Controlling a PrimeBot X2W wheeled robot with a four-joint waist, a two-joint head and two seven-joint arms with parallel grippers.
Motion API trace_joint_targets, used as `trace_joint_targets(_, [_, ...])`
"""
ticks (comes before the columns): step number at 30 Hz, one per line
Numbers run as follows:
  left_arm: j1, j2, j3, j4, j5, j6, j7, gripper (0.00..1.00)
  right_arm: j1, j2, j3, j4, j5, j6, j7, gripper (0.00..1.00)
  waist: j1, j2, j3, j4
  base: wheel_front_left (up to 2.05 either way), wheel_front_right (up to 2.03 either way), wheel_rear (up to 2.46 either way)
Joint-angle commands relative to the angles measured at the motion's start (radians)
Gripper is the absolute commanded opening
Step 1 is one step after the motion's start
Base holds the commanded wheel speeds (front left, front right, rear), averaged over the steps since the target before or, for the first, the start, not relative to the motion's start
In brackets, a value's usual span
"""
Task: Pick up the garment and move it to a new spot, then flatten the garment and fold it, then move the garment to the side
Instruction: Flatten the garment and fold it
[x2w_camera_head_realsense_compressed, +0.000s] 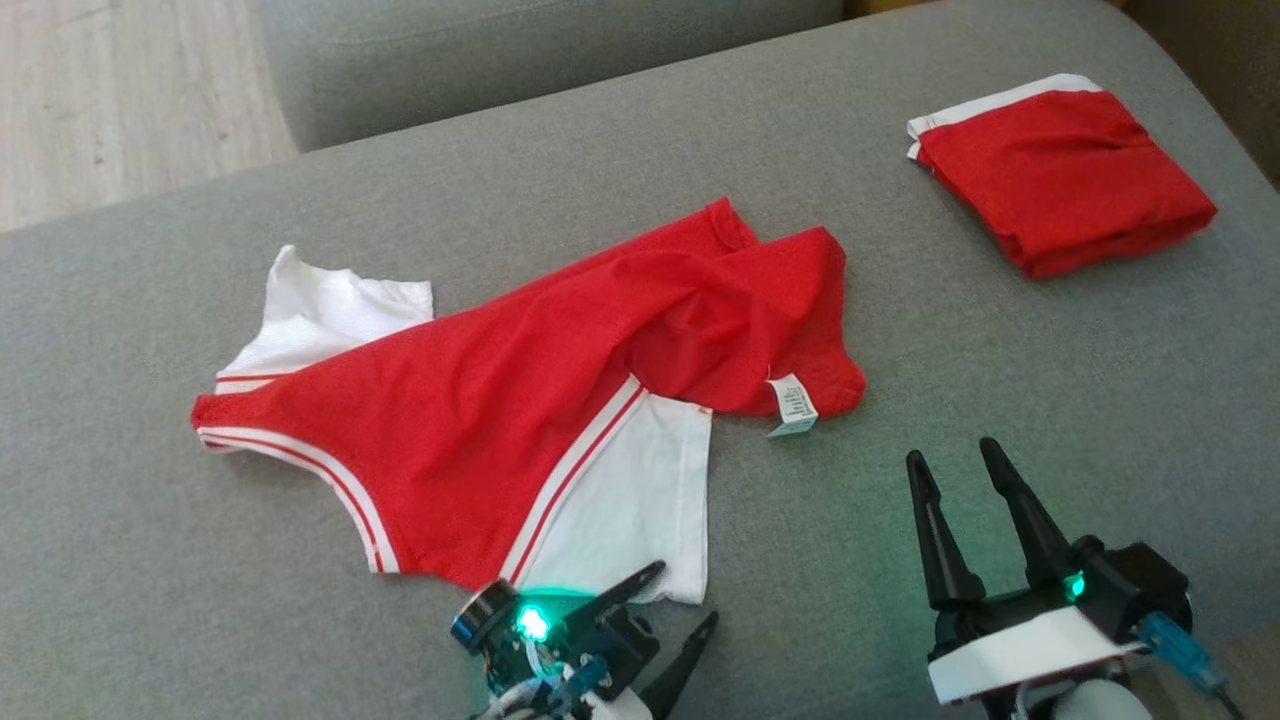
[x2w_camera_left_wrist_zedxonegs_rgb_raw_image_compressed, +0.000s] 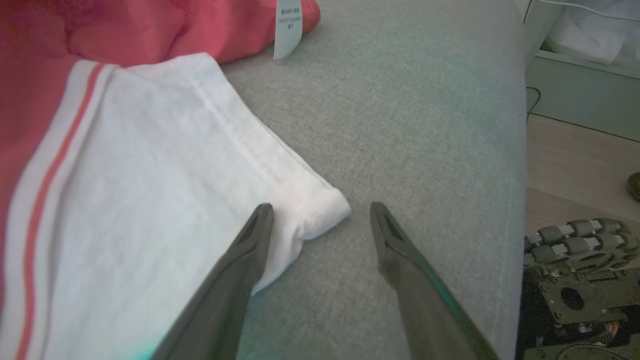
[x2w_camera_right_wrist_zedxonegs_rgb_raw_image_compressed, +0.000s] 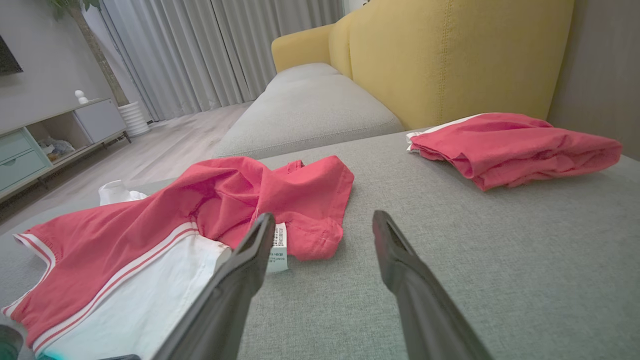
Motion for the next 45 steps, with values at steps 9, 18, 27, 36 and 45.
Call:
trace_joint_targets(9, [-0.080,-0.025,-0.017,0.103,-0.004,-0.038,-0.026,0.00,-0.044,-0.014,0.012,-0.032,0.003,0.007,-0.011,1.00,-0.0001,0.0000,0.025,-0.007,0.00,0.00,0.00])
trace_joint_targets(18, [-0.060,0.056,0.069,-0.116,0.028,0.092,-0.041,0.00,-0.024,-0.024,-0.030,-0.015,0.004,0.007,-0.011,1.00,-0.0001,0.0000,-0.009,0.072,0.00,0.00,0.00])
trace_joint_targets(27, [0.061,0.410,0.253,-0.605,0.106,0.295,-0.041,0.00,-0.096,-0.035,-0.103,0.173,0.089,0.007,-0.011,1.00,-0.0001,0.0000,-0.018,0.180,0.00,0.00,0.00])
trace_joint_targets(36, [0.079,0.560,0.345,-0.737,0.108,0.357,-0.032,0.00,-0.268,-0.051,0.001,0.395,0.447,0.007,0.038,1.00,-0.0001,0.0000,0.010,0.214,0.00,0.00,0.00])
trace_joint_targets(45, [0.041,0.579,0.350,-0.766,0.123,0.357,-0.009,0.00,-0.344,-0.115,0.095,0.502,0.581,0.007,0.093,1.00,-0.0001,0.0000,0.023,0.231,0.00,0.00,0.00])
